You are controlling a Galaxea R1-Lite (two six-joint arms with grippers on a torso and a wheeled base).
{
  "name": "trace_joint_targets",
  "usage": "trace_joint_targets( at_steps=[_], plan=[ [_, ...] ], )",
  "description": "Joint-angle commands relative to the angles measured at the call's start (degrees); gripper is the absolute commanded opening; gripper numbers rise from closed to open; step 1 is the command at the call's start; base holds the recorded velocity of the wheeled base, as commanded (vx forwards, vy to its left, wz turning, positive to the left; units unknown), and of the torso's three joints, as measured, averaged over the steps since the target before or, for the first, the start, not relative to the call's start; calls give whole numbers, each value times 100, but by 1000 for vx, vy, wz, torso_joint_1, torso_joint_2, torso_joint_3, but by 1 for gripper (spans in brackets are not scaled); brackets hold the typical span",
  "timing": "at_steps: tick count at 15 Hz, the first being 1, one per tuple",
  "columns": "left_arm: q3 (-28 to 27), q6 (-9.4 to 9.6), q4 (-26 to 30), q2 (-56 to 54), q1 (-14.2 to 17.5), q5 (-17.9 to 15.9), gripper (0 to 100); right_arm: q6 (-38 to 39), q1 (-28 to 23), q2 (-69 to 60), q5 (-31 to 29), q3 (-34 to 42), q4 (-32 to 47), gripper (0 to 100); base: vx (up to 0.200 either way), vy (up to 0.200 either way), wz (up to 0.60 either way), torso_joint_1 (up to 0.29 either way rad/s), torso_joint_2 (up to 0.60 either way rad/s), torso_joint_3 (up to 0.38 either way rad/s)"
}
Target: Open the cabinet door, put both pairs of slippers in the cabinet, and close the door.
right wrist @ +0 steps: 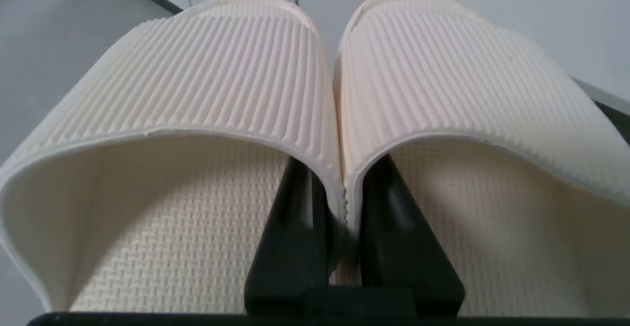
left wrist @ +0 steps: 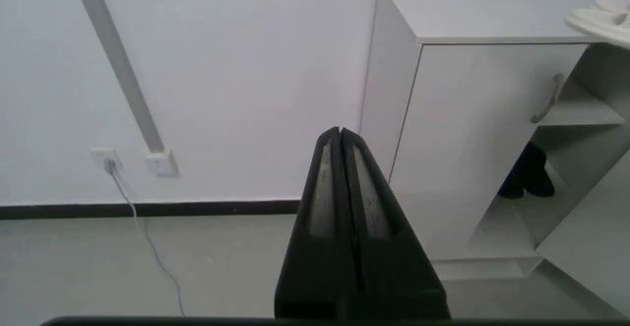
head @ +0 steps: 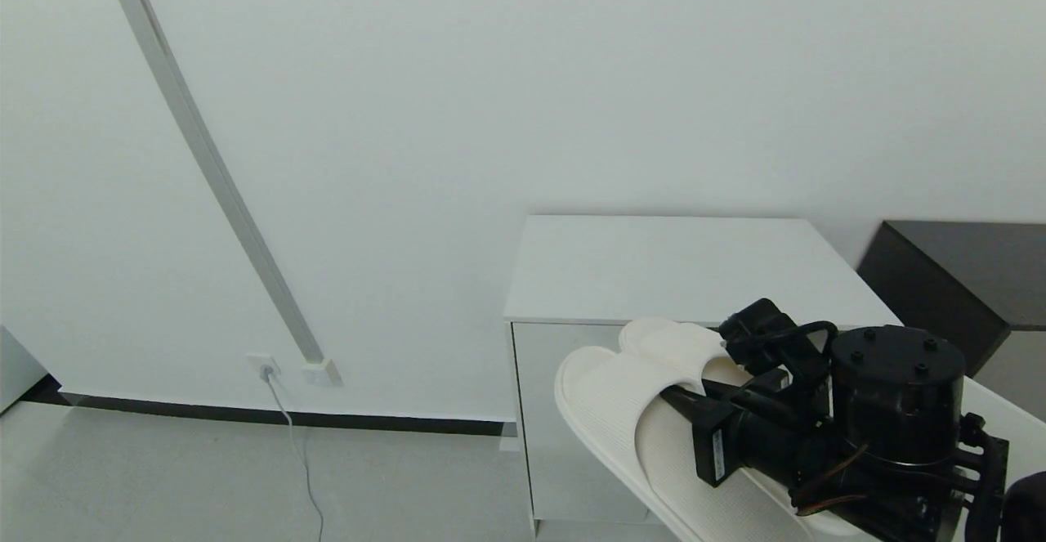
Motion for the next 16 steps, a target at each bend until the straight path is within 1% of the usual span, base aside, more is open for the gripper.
trace_joint_targets(
  at_steps=[1, 5, 8, 10, 16],
  plan=[
    [0, 9, -1, 9, -2, 0, 0, 10, -1, 20, 0, 12, 4, 0, 0, 0, 0, 0, 0, 0],
    [0, 9, -1, 9, -2, 0, 0, 10, -18, 29, 0, -14, 4, 0, 0, 0, 0, 0, 0, 0],
    [0, 9, -1, 9, -2, -9, 0, 10, -18, 64, -246, -76, 4, 0, 0, 0, 0, 0, 0, 0],
    [0, 18, -1, 9, -2, -9, 0, 10, -18, 55, -246, -76, 4, 0, 0, 0, 0, 0, 0, 0],
    [0, 18, -1, 9, -2, 0, 0, 10, -9, 73, -237, -93, 13, 0, 0, -200, 0, 2, 2, 2]
  ],
)
